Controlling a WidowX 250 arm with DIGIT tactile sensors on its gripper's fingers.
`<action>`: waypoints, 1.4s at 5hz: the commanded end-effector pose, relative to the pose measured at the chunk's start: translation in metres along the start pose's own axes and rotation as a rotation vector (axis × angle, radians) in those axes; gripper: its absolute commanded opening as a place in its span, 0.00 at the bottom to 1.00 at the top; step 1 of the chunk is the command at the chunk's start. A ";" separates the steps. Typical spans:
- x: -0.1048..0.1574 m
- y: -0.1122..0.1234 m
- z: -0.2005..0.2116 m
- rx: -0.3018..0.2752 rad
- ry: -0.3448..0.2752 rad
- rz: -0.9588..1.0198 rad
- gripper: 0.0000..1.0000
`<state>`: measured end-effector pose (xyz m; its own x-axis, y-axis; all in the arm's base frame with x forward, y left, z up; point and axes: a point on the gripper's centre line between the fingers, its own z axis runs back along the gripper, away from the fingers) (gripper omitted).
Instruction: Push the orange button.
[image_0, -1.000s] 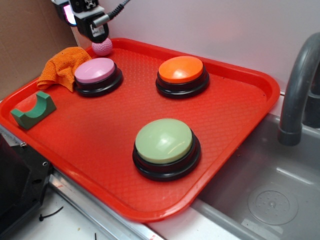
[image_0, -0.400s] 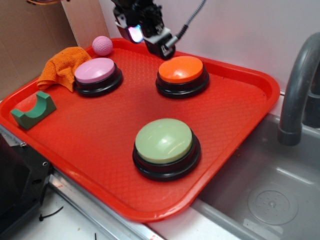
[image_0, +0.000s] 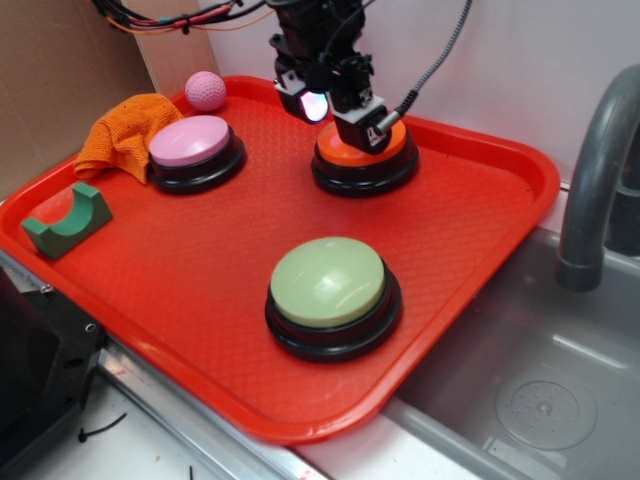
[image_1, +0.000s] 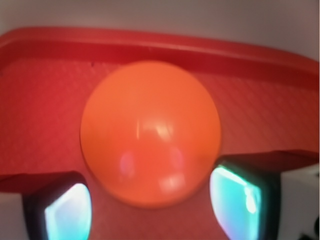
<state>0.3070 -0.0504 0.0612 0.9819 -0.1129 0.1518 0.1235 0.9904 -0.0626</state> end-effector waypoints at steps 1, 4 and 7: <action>0.019 -0.001 0.004 -0.012 -0.032 -0.040 1.00; 0.015 -0.004 0.021 0.029 -0.014 -0.097 1.00; 0.006 -0.005 0.060 0.061 -0.067 -0.077 1.00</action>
<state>0.2978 -0.0504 0.0981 0.9723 -0.1892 0.1375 0.1899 0.9818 0.0081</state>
